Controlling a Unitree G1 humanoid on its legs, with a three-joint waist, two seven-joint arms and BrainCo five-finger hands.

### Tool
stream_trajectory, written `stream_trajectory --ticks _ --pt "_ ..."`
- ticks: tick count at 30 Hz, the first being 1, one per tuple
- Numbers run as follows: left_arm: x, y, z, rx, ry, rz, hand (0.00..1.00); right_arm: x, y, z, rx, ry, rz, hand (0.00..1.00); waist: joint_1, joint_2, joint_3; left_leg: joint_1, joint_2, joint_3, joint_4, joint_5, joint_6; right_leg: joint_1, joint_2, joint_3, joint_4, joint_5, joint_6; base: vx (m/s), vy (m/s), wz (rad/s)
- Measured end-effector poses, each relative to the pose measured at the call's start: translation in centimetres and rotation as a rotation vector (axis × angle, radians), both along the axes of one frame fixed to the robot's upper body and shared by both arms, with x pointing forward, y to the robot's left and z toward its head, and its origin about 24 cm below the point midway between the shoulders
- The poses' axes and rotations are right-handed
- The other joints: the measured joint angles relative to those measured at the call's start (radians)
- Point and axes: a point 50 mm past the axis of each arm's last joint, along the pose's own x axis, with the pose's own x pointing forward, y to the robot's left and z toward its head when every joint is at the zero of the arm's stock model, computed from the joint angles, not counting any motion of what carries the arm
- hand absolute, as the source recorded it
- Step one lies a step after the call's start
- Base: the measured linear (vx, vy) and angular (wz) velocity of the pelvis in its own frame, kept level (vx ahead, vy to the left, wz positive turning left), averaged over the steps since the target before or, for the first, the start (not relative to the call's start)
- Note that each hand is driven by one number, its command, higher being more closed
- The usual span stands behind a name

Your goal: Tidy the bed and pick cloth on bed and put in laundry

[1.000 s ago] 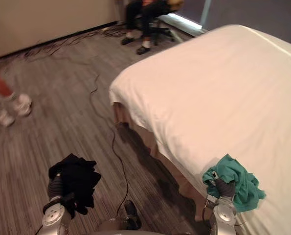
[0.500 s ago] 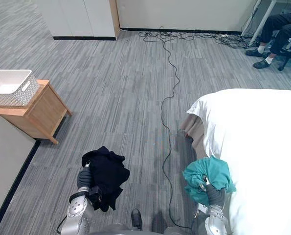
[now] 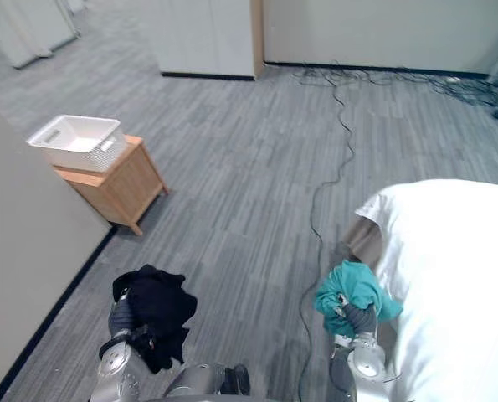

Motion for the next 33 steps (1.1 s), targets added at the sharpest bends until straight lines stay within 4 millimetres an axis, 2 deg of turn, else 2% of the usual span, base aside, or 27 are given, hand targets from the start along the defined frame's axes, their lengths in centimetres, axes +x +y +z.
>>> stream_trajectory --ticks 2,3,4,5,6,7,8,9,11,12,13,14,15,16,19,20,21,22,23,25,26,28,29,30,31,32,33 --pt "-0.2 0.2 -0.1 0.003 0.005 0.011 1.00 1.0 -0.1 0.7 -0.023 -0.024 0.021 1.00 0.003 -0.005 0.001 -0.039 0.003 0.022 -0.101 0.001 0.000 -0.020 -0.011 0.001 -0.002 -0.013 0.009 0.09 0.063 0.07" --pt "-0.2 0.1 -0.1 0.000 0.010 0.006 1.00 1.8 -0.1 1.1 -0.039 -0.038 0.038 1.00 0.003 -0.016 0.007 -0.067 -0.004 0.038 -0.219 0.023 -0.020 -0.019 -0.031 -0.001 -0.014 -0.020 0.025 0.12 0.110 0.03" --pt "-0.1 0.0 -0.1 -0.004 0.011 0.003 1.00 2.0 -0.1 1.2 -0.041 -0.039 0.042 1.00 0.004 -0.018 0.008 -0.074 -0.004 0.042 -0.258 0.036 -0.025 -0.016 -0.036 -0.001 -0.020 -0.022 0.030 0.19 0.178 -0.03" --pt "0.0 -0.4 0.0 -0.017 0.004 -0.008 1.00 2.4 -0.1 1.4 -0.049 -0.043 0.051 1.00 0.007 -0.018 0.008 -0.091 -0.003 0.042 -0.335 0.068 -0.033 -0.009 -0.042 -0.001 -0.027 -0.023 0.059 0.21 0.211 -0.02" --pt "0.2 -0.6 0.1 -0.019 -0.002 -0.024 1.00 2.4 0.0 1.3 -0.061 -0.026 0.062 1.00 0.016 -0.014 0.006 -0.092 0.008 0.035 -0.358 0.113 0.002 0.017 -0.040 -0.004 -0.038 -0.012 0.087 0.27 0.269 0.07" --pt "0.4 -0.7 0.2 -0.020 -0.005 -0.027 1.00 2.2 0.2 0.8 -0.059 0.000 0.072 1.00 0.018 -0.026 0.002 -0.082 -0.008 0.037 -0.346 0.134 0.075 0.037 -0.056 -0.010 -0.033 -0.006 0.096 0.37 0.287 0.08" --pt "0.5 -0.7 0.4 -0.017 -0.013 -0.027 1.00 2.1 0.7 0.3 -0.050 0.027 0.095 1.00 0.026 -0.066 -0.003 -0.084 -0.027 0.042 -0.304 0.092 0.174 0.040 -0.083 -0.008 -0.013 0.011 0.122 0.55 0.326 0.13" --pt "0.7 -0.6 0.7 -0.011 -0.027 -0.028 1.00 2.3 1.6 0.1 -0.039 0.030 0.129 1.00 0.028 -0.096 -0.001 -0.086 -0.034 0.046 -0.248 0.049 0.206 0.015 -0.107 -0.002 0.079 0.024 0.145 0.59 0.328 0.13" --pt "0.7 -0.7 0.7 -0.007 -0.019 -0.036 1.00 2.6 2.3 0.1 -0.023 0.024 0.140 1.00 0.024 -0.109 0.004 -0.046 -0.034 0.045 -0.224 -0.009 0.211 -0.074 -0.136 0.040 0.326 0.065 0.216 0.45 0.274 0.01" --pt "0.9 -0.9 0.8 -0.003 -0.018 -0.050 1.00 2.9 2.9 -0.1 -0.004 0.023 0.145 1.00 0.020 -0.105 0.012 0.031 -0.033 0.037 -0.241 -0.046 0.192 -0.187 -0.152 0.107 0.637 0.113 0.251 0.47 0.305 -0.18" --pt "0.8 -1.0 0.7 0.006 -0.010 -0.073 1.00 3.0 3.3 -0.2 0.000 0.026 0.158 1.00 0.012 -0.093 0.019 0.120 -0.033 0.029 -0.276 -0.062 0.179 -0.259 -0.158 0.115 0.843 0.106 0.242 0.45 0.293 -0.08" --pt "0.9 -1.2 0.7 0.010 -0.009 -0.092 1.00 3.1 3.5 -0.2 -0.003 0.026 0.168 1.00 0.002 -0.085 0.023 0.172 -0.032 0.018 -0.302 -0.067 0.171 -0.286 -0.157 0.100 0.916 0.097 0.226 0.53 0.301 0.23" --pt "1.1 -1.4 0.9 0.024 -0.011 -0.125 1.00 2.9 3.8 -0.3 -0.002 0.025 0.181 1.00 -0.021 -0.058 0.032 0.254 -0.025 -0.005 -0.351 -0.074 0.160 -0.347 -0.151 0.054 0.980 0.073 0.185 0.52 0.233 0.47" --pt "1.5 -1.5 1.2 0.040 -0.025 -0.150 1.00 2.8 4.2 -0.2 0.005 0.020 0.187 1.00 -0.037 -0.058 0.034 0.307 -0.023 -0.031 -0.387 -0.080 0.149 -0.412 -0.142 0.016 0.943 0.047 0.148 0.52 0.185 0.63" --pt "2.7 -2.0 1.8 0.055 -0.052 -0.198 1.00 2.1 4.4 -0.2 0.020 0.013 0.171 1.00 -0.081 -0.064 0.034 0.353 -0.022 -0.100 -0.415 -0.100 0.115 -0.526 -0.138 -0.052 0.688 0.008 0.114 0.42 -0.017 0.80" --pt "3.4 -2.8 2.0 0.054 -0.066 -0.238 1.00 1.7 4.2 -0.3 0.021 0.015 0.161 1.00 -0.087 -0.059 0.037 0.374 -0.020 -0.129 -0.429 -0.113 0.094 -0.561 -0.135 -0.073 0.459 0.043 0.085 0.49 -0.118 0.80" --pt "4.0 -3.4 2.1 0.052 -0.074 -0.268 1.00 1.4 4.2 -0.5 0.023 0.026 0.154 1.00 -0.087 -0.057 0.038 0.390 -0.015 -0.149 -0.430 -0.129 0.067 -0.568 -0.138 -0.083 0.225 0.121 0.073 0.50 -0.146 0.73" --pt "4.2 -3.7 2.1 0.049 -0.074 -0.279 1.00 1.2 4.2 -0.6 0.026 0.031 0.150 1.00 -0.086 -0.055 0.039 0.404 -0.010 -0.157 -0.431 -0.142 0.049 -0.572 -0.142 -0.082 0.132 0.162 0.076 0.69 -0.239 0.66" --pt "4.4 -4.1 1.8 0.047 -0.059 -0.299 1.00 1.1 4.4 -0.7 0.037 0.036 0.144 1.00 -0.084 -0.044 0.052 0.470 0.015 -0.175 -0.438 -0.176 0.001 -0.582 -0.154 -0.053 0.049 0.210 0.079 0.62 -0.230 0.53" --pt "3.8 -4.3 1.3 0.050 -0.034 -0.310 1.00 0.8 4.5 -0.8 0.036 0.042 0.146 1.00 -0.087 -0.030 0.056 0.552 0.053 -0.183 -0.454 -0.223 -0.046 -0.582 -0.153 -0.032 0.081 0.215 0.080 0.68 -0.278 0.35" --pt "2.9 -4.3 0.6 0.036 -0.005 -0.299 1.00 0.6 4.3 -0.7 0.012 0.047 0.158 1.00 -0.085 0.020 0.047 0.623 0.115 -0.182 -0.458 -0.258 -0.085 -0.595 -0.114 -0.035 0.208 0.287 0.083 0.92 -0.387 0.08" --pt "2.1 -4.6 0.1 0.009 0.016 -0.283 1.00 1.1 4.3 -0.5 -0.007 0.045 0.184 1.00 -0.078 0.043 0.034 0.515 0.196 -0.187 -0.195 -0.242 -0.095 -0.625 -0.073 -0.041 0.304 0.289 0.018 0.72 -0.334 -0.11" --pt "1.7 -4.8 -0.1 -0.008 0.023 -0.269 1.00 1.8 4.3 0.0 -0.017 0.024 0.198 1.00 -0.071 0.063 0.040 0.420 0.249 -0.200 0.001 -0.176 -0.054 -0.606 -0.034 -0.049 0.299 0.261 -0.010 0.63 -0.346 -0.41" --pt "1.2 -5.2 -0.5 -0.038 0.034 -0.252 1.00 2.7 4.7 0.5 -0.029 0.003 0.235 1.00 -0.055 0.088 0.054 0.288 0.335 -0.218 0.292 -0.012 -0.003 -0.537 0.027 -0.050 0.248 0.235 -0.039 0.93 -0.422 -0.58" --pt "1.1 -5.4 -0.7 -0.048 0.040 -0.265 1.00 3.2 4.6 0.9 -0.048 -0.007 0.257 1.00 -0.043 0.093 0.080 0.218 0.358 -0.251 0.480 -0.018 -0.016 -0.447 0.068 -0.049 0.209 0.220 -0.062 0.89 -0.293 -0.54" --pt "1.1 -5.3 -0.7 -0.054 0.040 -0.259 1.00 3.4 4.7 1.1 -0.053 -0.014 0.265 1.00 -0.034 0.088 0.090 0.185 0.353 -0.260 0.552 -0.033 -0.007 -0.400 0.083 -0.042 0.189 0.206 -0.071 0.85 -0.230 -0.56" --pt "1.0 -5.0 -0.7 -0.070 0.033 -0.235 1.00 4.0 5.0 1.5 -0.060 -0.033 0.285 1.00 -0.014 0.062 0.102 0.113 0.311 -0.251 0.607 -0.071 -0.004 -0.307 0.100 -0.016 0.142 0.179 -0.087 0.68 -0.182 -0.63"
